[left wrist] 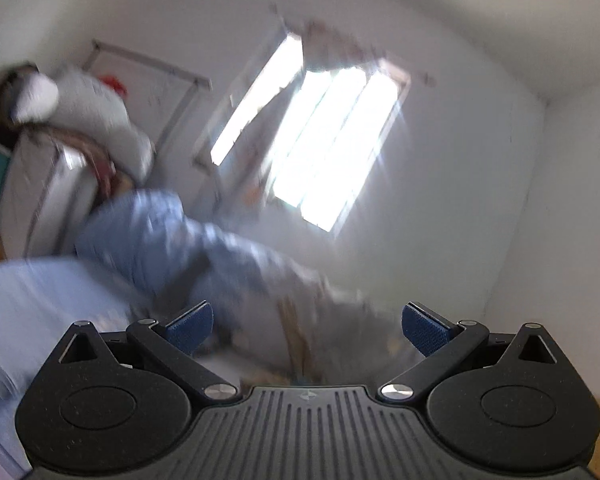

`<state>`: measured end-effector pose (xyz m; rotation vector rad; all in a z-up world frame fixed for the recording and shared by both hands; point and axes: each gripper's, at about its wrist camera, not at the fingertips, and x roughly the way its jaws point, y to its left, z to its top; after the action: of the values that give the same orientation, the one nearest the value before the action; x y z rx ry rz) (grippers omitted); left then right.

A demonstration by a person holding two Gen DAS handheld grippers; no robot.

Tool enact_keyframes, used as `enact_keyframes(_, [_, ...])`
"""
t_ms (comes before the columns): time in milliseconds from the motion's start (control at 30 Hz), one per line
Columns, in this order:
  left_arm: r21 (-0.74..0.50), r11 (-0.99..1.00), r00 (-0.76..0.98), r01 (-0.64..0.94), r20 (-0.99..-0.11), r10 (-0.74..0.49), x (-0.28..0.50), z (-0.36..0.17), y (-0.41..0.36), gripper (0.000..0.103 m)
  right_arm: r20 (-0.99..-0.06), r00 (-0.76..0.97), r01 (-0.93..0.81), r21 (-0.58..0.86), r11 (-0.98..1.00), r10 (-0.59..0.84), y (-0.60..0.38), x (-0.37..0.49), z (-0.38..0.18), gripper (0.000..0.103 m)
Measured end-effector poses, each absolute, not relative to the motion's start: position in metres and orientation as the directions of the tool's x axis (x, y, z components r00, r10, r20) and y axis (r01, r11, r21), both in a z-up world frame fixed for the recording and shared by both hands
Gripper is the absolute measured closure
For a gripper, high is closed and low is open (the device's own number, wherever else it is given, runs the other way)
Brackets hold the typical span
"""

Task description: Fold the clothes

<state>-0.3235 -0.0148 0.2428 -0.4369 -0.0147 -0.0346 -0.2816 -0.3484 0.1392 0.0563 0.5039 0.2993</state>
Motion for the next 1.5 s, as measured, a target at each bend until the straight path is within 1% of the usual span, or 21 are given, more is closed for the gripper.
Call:
enact_keyframes(67, [-0.384, 0.923, 0.996, 0.023, 0.094, 0.014, -0.344, 0.264, -0.01, 0.0, -0.422, 0.855, -0.294, 0.086, 0.952, 0.302, -0.348, -0.298, 0.159, 0.028])
enact_keyframes(100, [-0.365, 0.931, 0.991, 0.021, 0.129, 0.029, -0.352, 0.272, -0.009, 0.0, -0.421, 0.855, -0.299, 0.073, 0.951, 0.302, -0.35, -0.301, 0.164, 0.028])
enact_keyframes(167, [-0.341, 0.94, 0.988, 0.017, 0.152, 0.037, -0.358, 0.282, -0.013, 0.0, -0.44, 0.851, -0.287, 0.065, 0.956, 0.286, -0.35, -0.302, 0.164, 0.028])
enact_keyframes(233, [-0.338, 0.941, 0.99, 0.036, 0.138, 0.011, -0.353, 0.281, -0.02, 0.0, -0.466, 0.838, -0.281, 0.075, 0.957, 0.282, -0.346, -0.298, 0.152, 0.028])
enact_keyframes(333, [-0.342, 0.937, 0.996, 0.074, 0.062, -0.056, -0.328, 0.256, -0.034, 0.0, -0.518, 0.808, -0.274, 0.091, 0.957, 0.28, -0.335, -0.289, 0.128, 0.028])
enact_keyframes(433, [-0.349, 0.931, 0.987, 0.104, -0.078, -0.139, -0.288, 0.211, -0.054, 0.0, -0.587, 0.754, -0.285, 0.112, 0.952, 0.295, -0.324, -0.28, 0.101, 0.028])
enact_keyframes(500, [-0.409, 0.907, 0.97, 0.099, -0.162, -0.179, -0.26, 0.174, -0.061, 0.0, -0.624, 0.713, -0.308, 0.13, 0.942, 0.319, -0.317, -0.273, 0.084, 0.031])
enact_keyframes(567, [-0.463, 0.883, 0.95, 0.075, -0.234, -0.204, -0.237, 0.14, -0.064, 0.0, -0.639, 0.706, -0.344, 0.068, 0.936, 0.306, -0.304, -0.267, 0.074, 0.032])
enact_keyframes(633, [-0.459, 0.887, 0.937, 0.045, -0.288, -0.196, -0.222, 0.115, -0.059, 0.0, -0.671, 0.696, -0.334, 0.016, 0.942, 0.258, -0.297, -0.257, 0.063, 0.032])
enact_keyframes(733, [-0.413, 0.91, 0.926, 0.046, -0.323, -0.194, -0.212, 0.099, -0.056, 0.0, -0.718, 0.661, -0.291, 0.021, 0.956, 0.217, -0.298, -0.237, 0.041, 0.033])
enact_keyframes(767, [-0.389, 0.92, 0.927, 0.051, -0.323, -0.188, -0.209, 0.098, -0.055, 0.0, -0.729, 0.654, -0.269, 0.026, 0.963, 0.202, -0.299, -0.231, 0.033, 0.036])
enact_keyframes(867, [-0.384, 0.922, 0.928, 0.044, -0.325, -0.18, -0.195, 0.09, -0.051, 0.0, -0.754, 0.641, -0.21, 0.009, 0.978, 0.144, -0.301, -0.222, 0.009, 0.042])
enact_keyframes(933, [-0.43, 0.901, 0.923, 0.056, -0.321, -0.21, -0.189, 0.089, -0.047, 0.0, -0.775, 0.621, -0.192, -0.004, 0.981, 0.118, -0.298, -0.219, -0.004, 0.043])
enact_keyframes(1000, [-0.453, 0.888, 0.916, 0.083, -0.316, -0.247, -0.2, 0.09, -0.041, 0.0, -0.797, 0.597, -0.206, -0.041, 0.978, 0.092, -0.295, -0.219, -0.014, 0.047])
enact_keyframes(1033, [-0.455, 0.885, 0.913, 0.099, -0.313, -0.263, -0.207, 0.091, -0.037, 0.0, -0.807, 0.585, -0.213, -0.06, 0.975, 0.078, -0.293, -0.219, -0.019, 0.057])
enact_keyframes(1067, [-0.454, 0.885, 0.913, 0.105, -0.309, -0.267, -0.213, 0.088, -0.035, 0.0, -0.815, 0.575, -0.22, -0.076, 0.973, 0.066, -0.291, -0.219, -0.024, 0.077])
enact_keyframes(1133, [-0.469, 0.877, 0.913, 0.108, -0.301, -0.274, -0.222, 0.081, -0.031, 0.0, -0.81, 0.582, -0.223, -0.072, 0.972, 0.074, -0.287, -0.222, -0.023, 0.096])
enact_keyframes(1233, [-0.532, 0.843, 0.905, 0.082, -0.315, -0.287, -0.22, 0.073, -0.018, 0.0, -0.762, 0.626, -0.214, 0.033, 0.976, 0.163, -0.289, -0.236, -0.002, 0.097])
enact_keyframes(1300, [-0.557, 0.829, 0.901, 0.053, -0.331, -0.28, -0.217, 0.068, -0.012, 0.0, -0.7, 0.676, -0.257, 0.067, 0.964, 0.229, -0.28, -0.249, 0.018, 0.098])
enact_keyframes(1400, [-0.563, 0.826, 0.895, 0.011, -0.363, -0.26, -0.212, 0.064, -0.008, 0.0, -0.637, 0.706, -0.378, 0.031, 0.925, 0.31, -0.249, -0.261, 0.041, 0.1])
enact_keyframes(1500, [-0.527, 0.85, 0.88, -0.004, -0.405, -0.247, -0.209, 0.061, -0.013, 0.0, -0.598, 0.706, -0.476, -0.003, 0.88, 0.38, -0.216, -0.267, 0.052, 0.1])
